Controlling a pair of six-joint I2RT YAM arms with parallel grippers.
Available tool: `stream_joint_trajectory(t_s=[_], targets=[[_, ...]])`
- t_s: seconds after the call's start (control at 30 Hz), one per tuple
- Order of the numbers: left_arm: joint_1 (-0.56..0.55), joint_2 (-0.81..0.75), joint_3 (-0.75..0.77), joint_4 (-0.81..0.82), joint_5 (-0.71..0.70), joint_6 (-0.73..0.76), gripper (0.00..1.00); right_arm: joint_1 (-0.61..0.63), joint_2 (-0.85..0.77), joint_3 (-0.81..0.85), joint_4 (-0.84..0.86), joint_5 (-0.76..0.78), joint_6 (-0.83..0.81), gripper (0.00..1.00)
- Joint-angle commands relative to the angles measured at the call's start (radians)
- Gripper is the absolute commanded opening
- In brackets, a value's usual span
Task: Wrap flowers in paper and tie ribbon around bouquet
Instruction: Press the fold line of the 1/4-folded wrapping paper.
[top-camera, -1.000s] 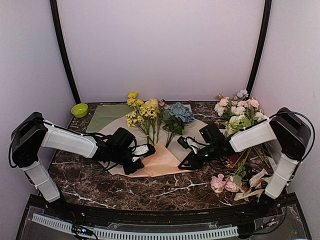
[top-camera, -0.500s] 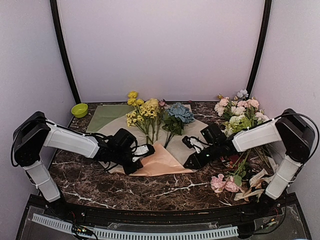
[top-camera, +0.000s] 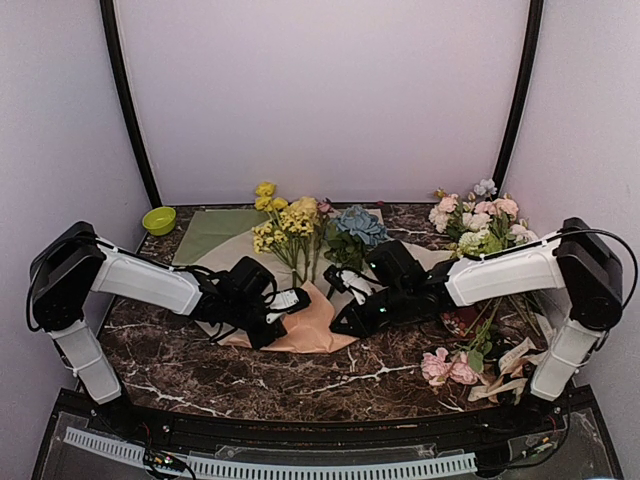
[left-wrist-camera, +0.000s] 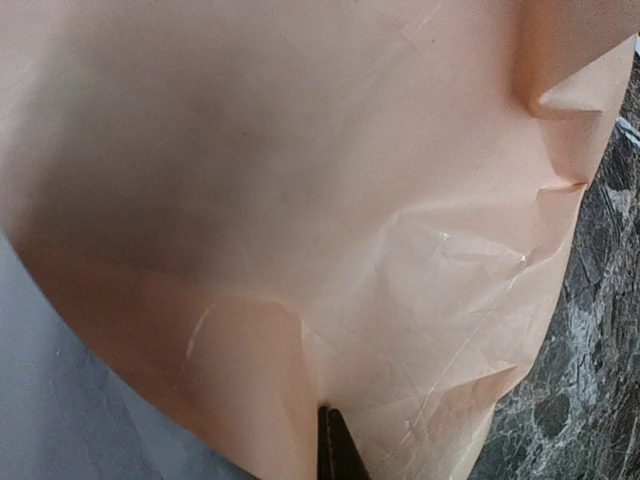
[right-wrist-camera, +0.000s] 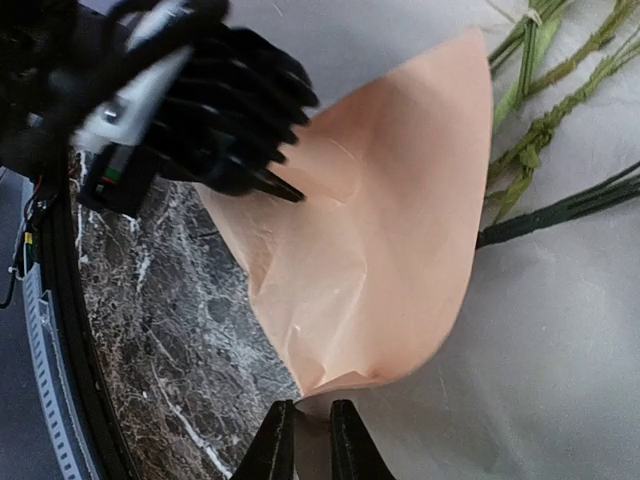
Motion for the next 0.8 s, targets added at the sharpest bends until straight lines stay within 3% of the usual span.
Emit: stream_joint_trajectory(t_s=[0.0, 0.33, 0.4, 0.5, 0.7, 0.77], targets=[[0.005, -0.006, 0.006, -0.034, -0.012, -0.008, 0.00, -0.010, 0.013, 0.046, -0.021, 0.041, 0.040, 0.13], [0.004, -0.007, 0.011, -0.039, -0.008, -0.007, 0.00, 0.008, -0.243, 0.006, -0.126, 0.347, 0.033, 0.16], [0.005, -0.009, 0.009, -0.038, -0.011, -0.007, 0.00, 0.037, -0.235, -0.014, -0.067, 0.251, -0.003, 0.17], [0.004, -0.010, 0.007, -0.037, -0.009, -0.007, 0.00, 0.042, -0.144, -0.029, 0.058, -0.025, 0.003, 0.16], [0.005, -0.011, 0.006, -0.039, -0.015, -0.011, 0.00, -0.009, 0.068, 0.011, 0.120, -0.185, 0.052, 0.10], [0.004, -0.013, 0.006, -0.042, -0.017, -0.013, 0.00, -0.033, 0.093, -0.008, 0.130, -0.175, 0.062, 0.09]])
